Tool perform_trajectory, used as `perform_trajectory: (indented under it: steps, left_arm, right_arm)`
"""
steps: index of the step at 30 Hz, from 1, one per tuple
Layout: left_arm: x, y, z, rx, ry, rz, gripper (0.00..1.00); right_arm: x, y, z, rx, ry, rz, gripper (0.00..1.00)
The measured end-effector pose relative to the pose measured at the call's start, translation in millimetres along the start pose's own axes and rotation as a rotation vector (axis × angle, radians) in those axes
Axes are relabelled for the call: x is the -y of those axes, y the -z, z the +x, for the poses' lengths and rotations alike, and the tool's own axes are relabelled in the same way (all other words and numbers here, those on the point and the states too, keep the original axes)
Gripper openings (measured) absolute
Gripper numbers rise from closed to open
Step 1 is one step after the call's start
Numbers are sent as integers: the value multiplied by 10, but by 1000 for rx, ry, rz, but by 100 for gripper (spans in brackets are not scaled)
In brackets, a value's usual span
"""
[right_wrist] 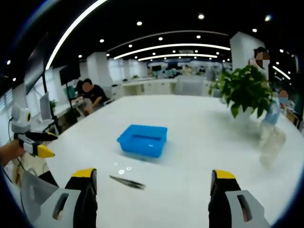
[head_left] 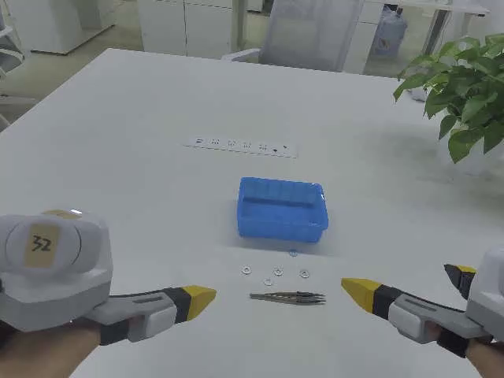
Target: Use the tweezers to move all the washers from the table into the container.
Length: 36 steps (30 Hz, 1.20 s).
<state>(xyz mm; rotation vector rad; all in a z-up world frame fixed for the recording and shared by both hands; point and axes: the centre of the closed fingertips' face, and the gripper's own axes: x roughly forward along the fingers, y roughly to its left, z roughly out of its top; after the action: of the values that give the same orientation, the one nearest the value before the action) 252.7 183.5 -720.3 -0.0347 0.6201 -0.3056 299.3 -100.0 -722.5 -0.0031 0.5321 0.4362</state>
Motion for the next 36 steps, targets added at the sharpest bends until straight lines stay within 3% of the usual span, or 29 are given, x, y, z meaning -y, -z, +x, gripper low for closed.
perform_trajectory:
  steps: [36]
  left_arm:
    - [54,-26,44,-9,20,31,99]
  right_arm:
    - [2,32,32,-19,-4,-2,97]
